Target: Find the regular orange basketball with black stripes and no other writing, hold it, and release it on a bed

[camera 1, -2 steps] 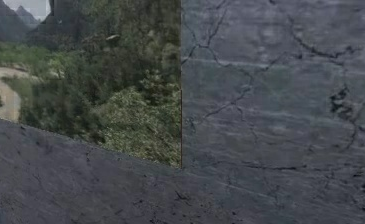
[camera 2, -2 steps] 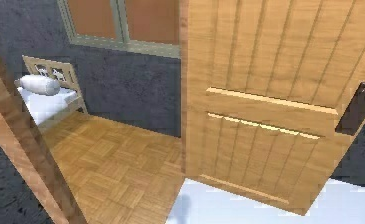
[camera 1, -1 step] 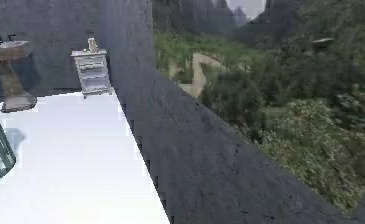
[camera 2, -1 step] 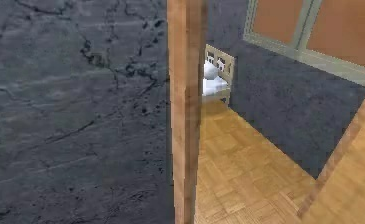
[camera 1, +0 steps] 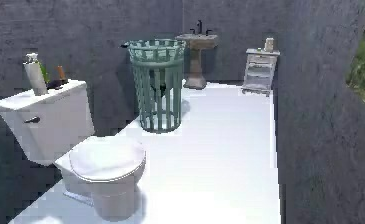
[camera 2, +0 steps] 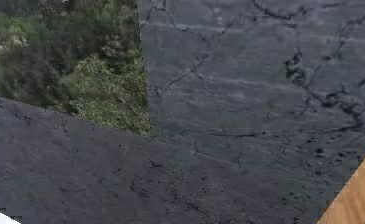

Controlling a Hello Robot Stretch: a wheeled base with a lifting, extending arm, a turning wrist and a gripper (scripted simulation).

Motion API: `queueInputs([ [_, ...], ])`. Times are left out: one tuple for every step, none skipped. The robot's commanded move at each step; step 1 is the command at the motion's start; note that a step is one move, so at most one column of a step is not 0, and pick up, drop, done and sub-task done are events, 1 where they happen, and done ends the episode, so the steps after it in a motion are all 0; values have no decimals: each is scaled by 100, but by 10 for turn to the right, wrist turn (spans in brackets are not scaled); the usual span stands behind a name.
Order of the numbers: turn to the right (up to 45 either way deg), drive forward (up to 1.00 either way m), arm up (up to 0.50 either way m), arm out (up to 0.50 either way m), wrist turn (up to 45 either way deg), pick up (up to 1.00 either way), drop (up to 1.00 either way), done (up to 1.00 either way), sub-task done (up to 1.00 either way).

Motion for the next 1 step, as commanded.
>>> queueInputs([
  [-450,0,0,0,0,0,0,0,0],
])
